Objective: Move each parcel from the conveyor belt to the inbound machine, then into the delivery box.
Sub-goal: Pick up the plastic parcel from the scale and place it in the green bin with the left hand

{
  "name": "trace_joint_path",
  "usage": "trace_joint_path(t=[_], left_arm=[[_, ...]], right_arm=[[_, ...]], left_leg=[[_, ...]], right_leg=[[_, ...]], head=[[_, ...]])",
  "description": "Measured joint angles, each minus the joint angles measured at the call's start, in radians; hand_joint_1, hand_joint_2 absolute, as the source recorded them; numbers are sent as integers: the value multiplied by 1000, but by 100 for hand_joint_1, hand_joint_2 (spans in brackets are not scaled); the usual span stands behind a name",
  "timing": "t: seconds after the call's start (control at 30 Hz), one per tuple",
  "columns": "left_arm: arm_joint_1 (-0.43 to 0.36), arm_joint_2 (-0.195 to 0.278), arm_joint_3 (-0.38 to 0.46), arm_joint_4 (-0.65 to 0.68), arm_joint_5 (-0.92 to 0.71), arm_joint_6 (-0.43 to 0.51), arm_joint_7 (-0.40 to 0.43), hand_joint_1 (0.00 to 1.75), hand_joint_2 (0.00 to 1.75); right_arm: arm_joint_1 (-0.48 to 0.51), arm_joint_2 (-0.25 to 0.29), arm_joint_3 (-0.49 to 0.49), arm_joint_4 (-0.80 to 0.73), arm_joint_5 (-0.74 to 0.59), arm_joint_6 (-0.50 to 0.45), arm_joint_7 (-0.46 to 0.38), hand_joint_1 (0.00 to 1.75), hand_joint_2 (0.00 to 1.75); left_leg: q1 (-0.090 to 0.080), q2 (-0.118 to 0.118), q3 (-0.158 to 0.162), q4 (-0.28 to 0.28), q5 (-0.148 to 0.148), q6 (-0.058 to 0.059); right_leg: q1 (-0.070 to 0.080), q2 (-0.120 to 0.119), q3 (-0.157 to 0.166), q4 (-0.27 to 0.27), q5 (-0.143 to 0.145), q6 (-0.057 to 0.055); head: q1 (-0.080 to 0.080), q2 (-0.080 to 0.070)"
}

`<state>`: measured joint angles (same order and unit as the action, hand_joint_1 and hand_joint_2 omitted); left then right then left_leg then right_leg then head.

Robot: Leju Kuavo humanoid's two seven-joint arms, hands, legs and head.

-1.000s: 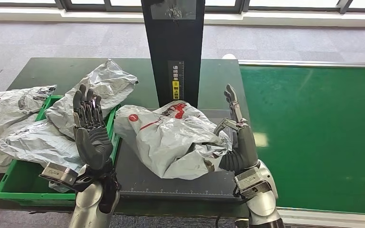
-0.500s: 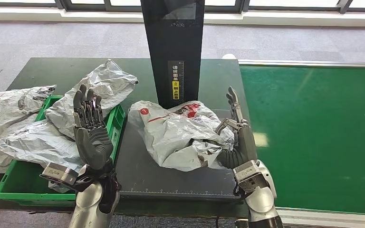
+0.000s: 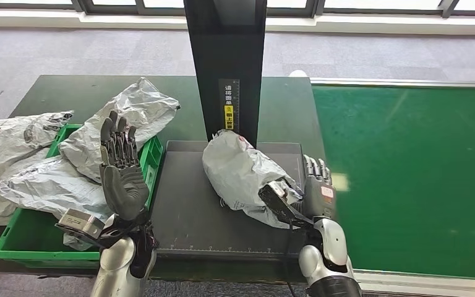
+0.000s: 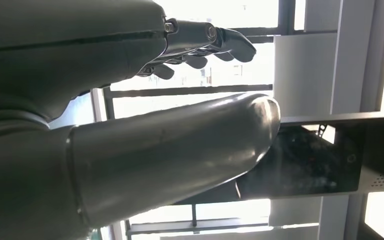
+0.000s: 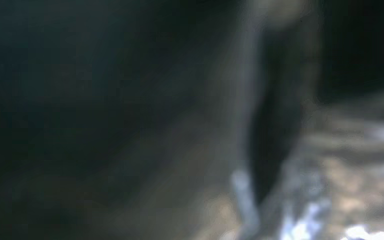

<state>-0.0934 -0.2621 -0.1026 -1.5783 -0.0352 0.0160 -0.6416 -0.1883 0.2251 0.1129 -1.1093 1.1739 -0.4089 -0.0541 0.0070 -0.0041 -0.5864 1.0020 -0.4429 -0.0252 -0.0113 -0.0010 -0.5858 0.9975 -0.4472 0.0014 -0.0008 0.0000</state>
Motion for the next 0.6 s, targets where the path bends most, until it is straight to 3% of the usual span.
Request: trace_joint_path(t=[0.1, 0.6], left_arm=[[0, 0, 0, 0, 2, 0, -1, 0, 0], [1, 0, 0, 0, 14, 3, -18, 0, 0]], right_arm=[[-7, 2, -6, 42, -41, 9, -59, 0, 0], [-10, 4, -9, 76, -55, 31, -65, 0, 0]], left_leg=[[0, 0, 0, 0, 0, 0], [0, 0, 0, 0, 0, 0]], right_leg=[[0, 1, 0, 0, 0, 0], [0, 1, 0, 0, 0, -1]], head=[[0, 0], [0, 0]])
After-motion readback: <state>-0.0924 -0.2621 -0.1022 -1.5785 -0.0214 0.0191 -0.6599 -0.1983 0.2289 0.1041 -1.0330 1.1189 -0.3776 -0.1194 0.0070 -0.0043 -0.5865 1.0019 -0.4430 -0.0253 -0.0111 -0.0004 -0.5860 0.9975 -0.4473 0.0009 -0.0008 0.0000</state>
